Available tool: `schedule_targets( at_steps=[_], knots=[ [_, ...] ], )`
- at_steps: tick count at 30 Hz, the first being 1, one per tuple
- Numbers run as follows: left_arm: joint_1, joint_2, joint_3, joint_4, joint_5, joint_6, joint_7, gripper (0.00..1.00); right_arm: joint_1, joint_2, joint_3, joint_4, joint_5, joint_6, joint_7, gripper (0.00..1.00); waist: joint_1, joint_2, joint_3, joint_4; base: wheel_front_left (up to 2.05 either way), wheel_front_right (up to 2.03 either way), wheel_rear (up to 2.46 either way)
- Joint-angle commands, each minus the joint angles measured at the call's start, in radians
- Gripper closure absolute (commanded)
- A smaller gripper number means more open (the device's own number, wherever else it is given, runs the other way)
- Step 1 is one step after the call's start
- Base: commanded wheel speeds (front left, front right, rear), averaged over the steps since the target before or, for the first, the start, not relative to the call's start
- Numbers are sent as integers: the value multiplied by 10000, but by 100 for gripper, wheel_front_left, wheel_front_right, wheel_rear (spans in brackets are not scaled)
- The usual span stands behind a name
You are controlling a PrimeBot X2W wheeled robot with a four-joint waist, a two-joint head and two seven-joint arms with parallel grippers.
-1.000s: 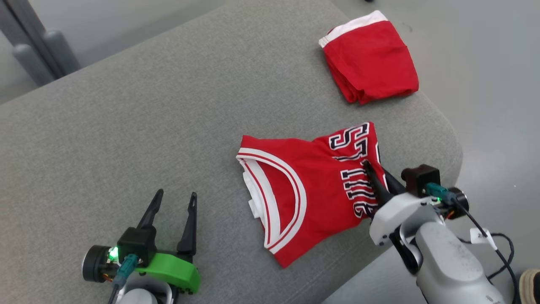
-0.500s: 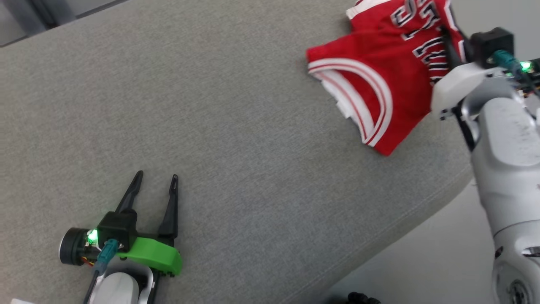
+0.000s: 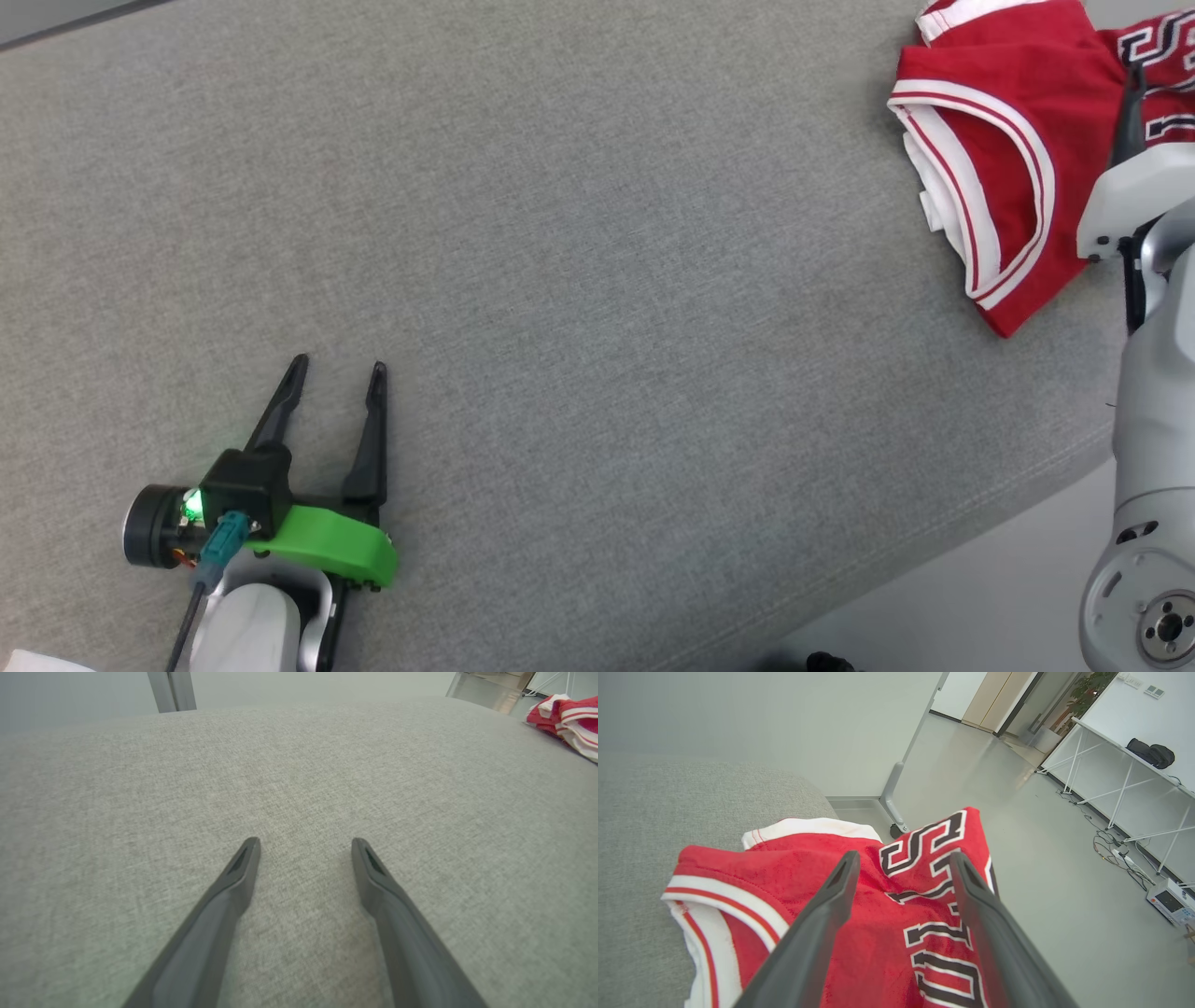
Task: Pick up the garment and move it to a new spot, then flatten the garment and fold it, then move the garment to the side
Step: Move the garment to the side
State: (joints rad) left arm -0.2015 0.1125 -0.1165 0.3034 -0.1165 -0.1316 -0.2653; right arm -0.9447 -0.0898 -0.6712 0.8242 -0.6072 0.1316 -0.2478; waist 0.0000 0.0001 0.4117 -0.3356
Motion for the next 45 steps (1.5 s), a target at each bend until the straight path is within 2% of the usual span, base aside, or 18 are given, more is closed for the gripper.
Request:
schedule_targets(
  at_steps=[1, 3, 5, 14, 19, 25, 31, 40, 45],
  knots=[
    [24, 38, 128, 139, -8, 30, 24, 0, 50, 78, -6, -27, 2, -21, -111, 0, 0, -1, -193, 40, 0, 0, 0],
    [43, -53, 224, 105, 15, 29, 21, 0, -6, 212, 213, -257, 232, -21, -173, 0, 0, -1, -352, 65, 0, 0, 0],
    [46, -140, 341, 87, 32, 29, 15, 0, 129, 314, 857, -721, 722, -19, -165, 0, 0, -1, -522, 123, 0, 0, 0],
    [294, -477, 1021, 106, 204, 103, 15, 0, 2239, 364, 4878, -3078, 4795, -19, -172, 0, 0, -1, -1558, 826, 0, 0, 0],
    [446, -548, 1382, 86, 209, 266, 15, 0, 3591, 354, 6186, -3957, 6272, -19, -175, 0, 0, -1, -2122, 1435, 0, 0, 0],
    [660, -590, 1650, 145, 262, 373, 15, 0, 4922, 350, 6696, -4007, 7209, -19, -176, 0, 0, -1, -2620, 2159, 0, 0, 0],
    [987, -606, 1776, 198, -17, 475, 15, 0, 5845, 369, 6805, -3771, 7184, -19, -176, 0, 0, -1, -3057, 2666, 0, 0, 0],
    [1766, -601, 1558, 307, -410, 345, 15, 0, 7137, 366, 6583, -3444, 7602, -19, -176, 0, 0, -1, -3699, 3392, 0, 0, 0],
    [2173, -602, 1476, 242, -535, 277, 15, 0, 7521, 365, 6735, -3491, 7749, -19, -177, 0, 0, -1, -3892, 3580, 0, 0, 0]
  ],
)
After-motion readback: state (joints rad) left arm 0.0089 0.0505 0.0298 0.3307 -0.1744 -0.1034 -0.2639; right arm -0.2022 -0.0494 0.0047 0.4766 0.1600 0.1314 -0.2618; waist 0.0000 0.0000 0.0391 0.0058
